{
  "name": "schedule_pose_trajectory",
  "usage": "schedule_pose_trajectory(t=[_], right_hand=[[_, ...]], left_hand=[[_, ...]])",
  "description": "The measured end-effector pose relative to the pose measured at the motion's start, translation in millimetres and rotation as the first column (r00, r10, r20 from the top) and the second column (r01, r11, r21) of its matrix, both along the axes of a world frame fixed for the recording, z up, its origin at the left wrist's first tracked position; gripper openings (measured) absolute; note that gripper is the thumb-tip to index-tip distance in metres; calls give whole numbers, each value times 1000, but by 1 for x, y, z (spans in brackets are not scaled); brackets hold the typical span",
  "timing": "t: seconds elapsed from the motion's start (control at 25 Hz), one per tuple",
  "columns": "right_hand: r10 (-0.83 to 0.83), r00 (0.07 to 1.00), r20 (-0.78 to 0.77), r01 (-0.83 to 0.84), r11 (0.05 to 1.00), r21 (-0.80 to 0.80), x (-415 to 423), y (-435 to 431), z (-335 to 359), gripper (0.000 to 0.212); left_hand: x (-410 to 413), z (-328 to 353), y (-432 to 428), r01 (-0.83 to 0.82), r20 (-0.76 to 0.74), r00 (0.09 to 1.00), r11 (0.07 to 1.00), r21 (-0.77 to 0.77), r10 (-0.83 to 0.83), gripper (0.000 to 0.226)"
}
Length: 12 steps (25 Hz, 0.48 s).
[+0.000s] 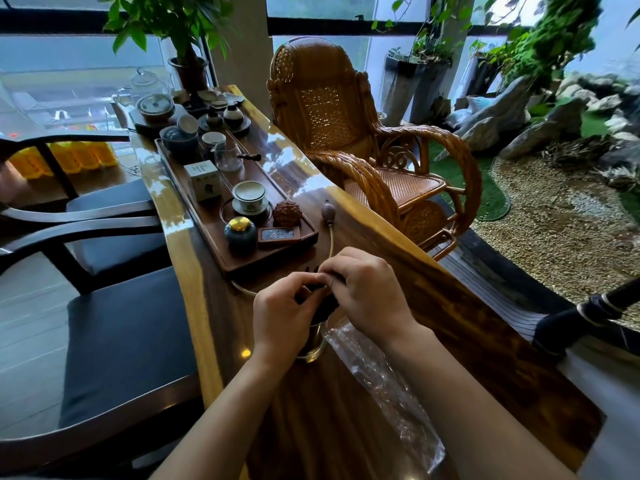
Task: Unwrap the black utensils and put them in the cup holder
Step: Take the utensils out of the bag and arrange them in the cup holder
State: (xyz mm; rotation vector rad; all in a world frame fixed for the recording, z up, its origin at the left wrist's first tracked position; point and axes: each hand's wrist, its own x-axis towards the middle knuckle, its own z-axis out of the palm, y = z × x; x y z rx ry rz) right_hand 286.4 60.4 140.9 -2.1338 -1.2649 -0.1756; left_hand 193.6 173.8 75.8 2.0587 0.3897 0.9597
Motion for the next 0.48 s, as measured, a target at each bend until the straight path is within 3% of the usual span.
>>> schedule_pose_trajectory(t=[0.32,0.48], right_hand=[[-75,985,-157,80,996,30,2,6,5,12],[-10,958,-287,29,998,59,6,11,9,16]], left_hand=[[2,5,1,11,67,998,1000,-22,-9,24],[3,8,5,-42,121,991,994,-98,54,15]])
